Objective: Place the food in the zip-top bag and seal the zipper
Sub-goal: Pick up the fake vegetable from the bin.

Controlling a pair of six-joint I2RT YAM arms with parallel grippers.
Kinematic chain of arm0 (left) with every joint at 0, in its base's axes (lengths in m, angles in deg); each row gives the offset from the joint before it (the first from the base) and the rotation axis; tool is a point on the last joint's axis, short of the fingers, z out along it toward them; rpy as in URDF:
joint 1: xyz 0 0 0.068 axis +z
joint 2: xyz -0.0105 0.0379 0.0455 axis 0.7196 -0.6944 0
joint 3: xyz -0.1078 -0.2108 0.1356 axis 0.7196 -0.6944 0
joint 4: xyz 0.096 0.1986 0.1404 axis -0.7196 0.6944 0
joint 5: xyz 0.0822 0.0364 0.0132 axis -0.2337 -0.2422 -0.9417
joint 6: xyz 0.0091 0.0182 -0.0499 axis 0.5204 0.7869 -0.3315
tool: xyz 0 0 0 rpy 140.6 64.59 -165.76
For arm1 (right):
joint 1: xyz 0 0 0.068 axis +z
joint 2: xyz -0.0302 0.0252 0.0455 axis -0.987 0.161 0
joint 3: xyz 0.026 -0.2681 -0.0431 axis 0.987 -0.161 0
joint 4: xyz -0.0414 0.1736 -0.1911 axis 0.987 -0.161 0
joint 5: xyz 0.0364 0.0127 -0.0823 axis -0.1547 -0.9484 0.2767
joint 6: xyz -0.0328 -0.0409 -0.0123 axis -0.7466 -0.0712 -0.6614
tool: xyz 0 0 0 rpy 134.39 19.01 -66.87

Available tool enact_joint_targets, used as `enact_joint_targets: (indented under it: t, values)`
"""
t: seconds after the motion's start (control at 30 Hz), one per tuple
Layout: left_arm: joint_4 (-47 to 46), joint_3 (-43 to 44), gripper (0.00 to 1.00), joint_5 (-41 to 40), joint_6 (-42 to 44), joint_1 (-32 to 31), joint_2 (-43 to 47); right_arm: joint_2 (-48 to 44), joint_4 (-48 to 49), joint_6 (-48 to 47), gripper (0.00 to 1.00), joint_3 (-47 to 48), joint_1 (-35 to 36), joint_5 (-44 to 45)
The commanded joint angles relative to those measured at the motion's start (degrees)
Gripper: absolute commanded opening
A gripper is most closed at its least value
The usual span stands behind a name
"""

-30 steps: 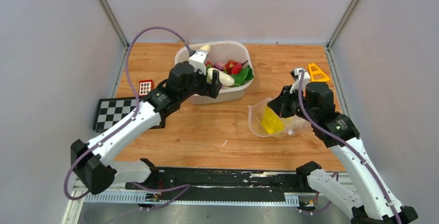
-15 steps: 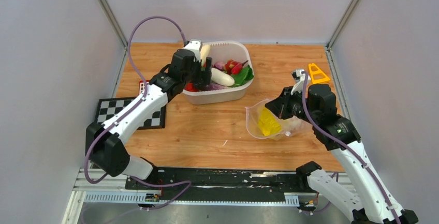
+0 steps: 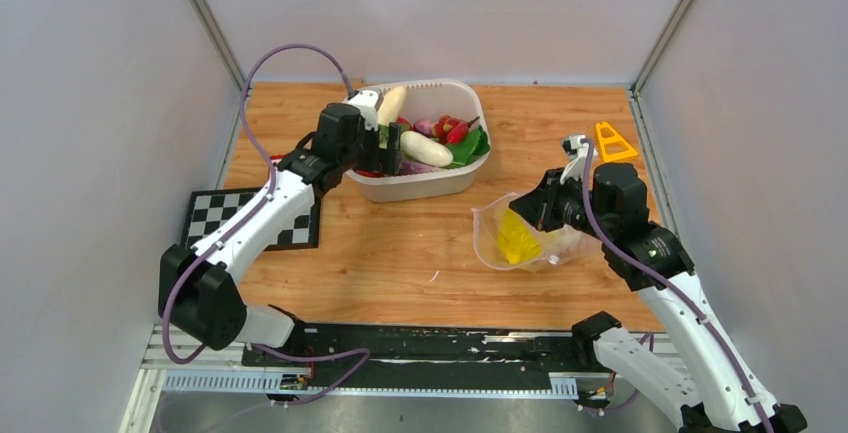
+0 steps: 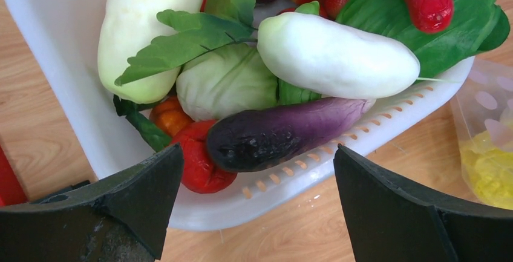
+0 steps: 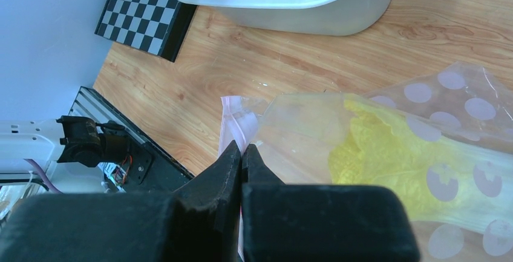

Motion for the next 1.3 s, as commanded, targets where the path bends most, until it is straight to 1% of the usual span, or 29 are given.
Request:
enact_joint_targets:
  t: [0.0,0.03,0.1,0.17,0.37,0.47,0.57,0.67,0.7,0.77,0.87,0.9,0.93,1.0,1.13,1.27]
  values:
    - [-1.5,0.5,1.00,7.8,5.3,2.6,-2.1,-0.4,3.9,1.1,0.00,0.0,-0.1,-1.8]
    - [-1.6,0.9,1.00,9.8,6.3,3.0,-3.2,-0.4,3.9,1.2,0.00,0.0,-0.1,-1.9]
    - [-1.8,1.5,1.00,11.2,8.5,3.2,-4.9,-0.4,3.9,1.1,0.00,0.0,-0.1,-2.0]
    - [-2.4,1.4,1.00,13.4,12.7,3.3,-6.3,-0.4,3.7,1.1,0.00,-0.1,-0.1,-2.2]
    - [-2.7,3.2,1.00,16.9,19.7,4.0,-8.4,-0.1,3.9,1.2,0.00,-0.5,-0.1,-3.4]
    - [2.4,6.5,0.97,19.1,23.1,4.1,-10.9,-0.1,3.9,1.3,0.00,-0.5,-0.1,-3.6]
    - [6.4,8.4,0.85,20.2,25.1,4.1,-13.0,-0.4,4.0,1.6,0.00,-0.7,-0.1,-3.6]
    - [9.0,8.5,0.70,19.9,25.5,4.1,-13.6,-0.4,4.2,1.9,0.00,-0.9,-0.1,-3.9]
    - [9.2,8.2,0.67,19.7,25.4,4.1,-13.6,-0.4,4.2,1.9,0.00,-0.9,-0.1,-4.0]
    - [10.6,8.2,0.66,19.5,25.8,4.1,-13.5,-0.4,4.3,2.1,0.00,-1.0,-0.1,-4.2]
    - [11.5,7.9,0.70,18.3,26.2,4.1,-12.9,-0.3,4.4,2.1,0.00,-0.9,-0.1,-4.5]
    - [11.8,8.0,0.70,18.2,26.4,4.1,-12.7,-0.3,4.5,2.1,0.00,-0.9,-0.1,-4.5]
    - [12.1,8.3,0.68,18.3,26.6,4.1,-12.6,-0.2,4.6,2.2,0.00,-1.0,-0.1,-4.5]
    - [12.4,8.7,0.56,18.0,26.5,4.2,-12.2,-0.2,4.7,2.4,0.00,-1.1,-0.1,-4.6]
    - [12.9,8.9,0.37,19.5,26.4,4.2,-10.5,-0.5,4.7,2.7,0.00,-1.2,-0.1,-4.6]
    - [13.6,8.9,0.27,19.5,26.2,4.1,-7.8,-0.7,4.7,2.8,0.00,-1.3,-0.1,-4.4]
